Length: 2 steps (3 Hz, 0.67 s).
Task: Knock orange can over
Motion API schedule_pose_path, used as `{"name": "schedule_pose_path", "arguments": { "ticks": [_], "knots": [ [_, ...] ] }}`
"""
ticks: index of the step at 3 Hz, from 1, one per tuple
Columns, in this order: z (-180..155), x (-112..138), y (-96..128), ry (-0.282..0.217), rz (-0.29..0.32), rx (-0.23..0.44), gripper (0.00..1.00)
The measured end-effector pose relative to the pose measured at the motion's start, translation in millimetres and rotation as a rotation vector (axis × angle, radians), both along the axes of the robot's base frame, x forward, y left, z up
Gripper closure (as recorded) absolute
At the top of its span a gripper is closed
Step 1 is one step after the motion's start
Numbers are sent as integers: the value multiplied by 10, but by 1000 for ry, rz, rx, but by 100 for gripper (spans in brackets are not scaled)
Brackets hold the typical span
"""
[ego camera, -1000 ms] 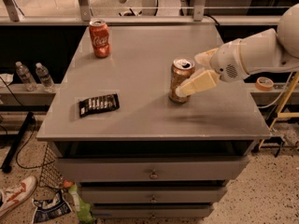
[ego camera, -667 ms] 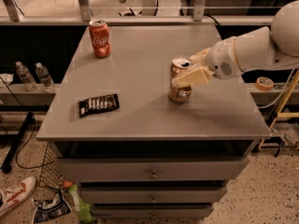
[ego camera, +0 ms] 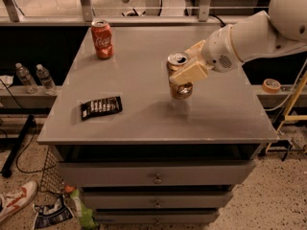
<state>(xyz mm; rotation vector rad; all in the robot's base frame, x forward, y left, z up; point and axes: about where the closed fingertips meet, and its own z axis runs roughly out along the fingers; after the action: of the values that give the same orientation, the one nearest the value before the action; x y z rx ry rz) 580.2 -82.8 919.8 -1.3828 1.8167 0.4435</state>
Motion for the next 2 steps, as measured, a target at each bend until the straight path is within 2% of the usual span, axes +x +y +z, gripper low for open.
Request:
{"name": "schedule_pose_path", "arguments": {
  "ticks": [1,2],
  "knots": [
    [-25,-92,30,-21,42,-192,100],
    [-196,-163,80,-23,88,-417,100]
  ]
}}
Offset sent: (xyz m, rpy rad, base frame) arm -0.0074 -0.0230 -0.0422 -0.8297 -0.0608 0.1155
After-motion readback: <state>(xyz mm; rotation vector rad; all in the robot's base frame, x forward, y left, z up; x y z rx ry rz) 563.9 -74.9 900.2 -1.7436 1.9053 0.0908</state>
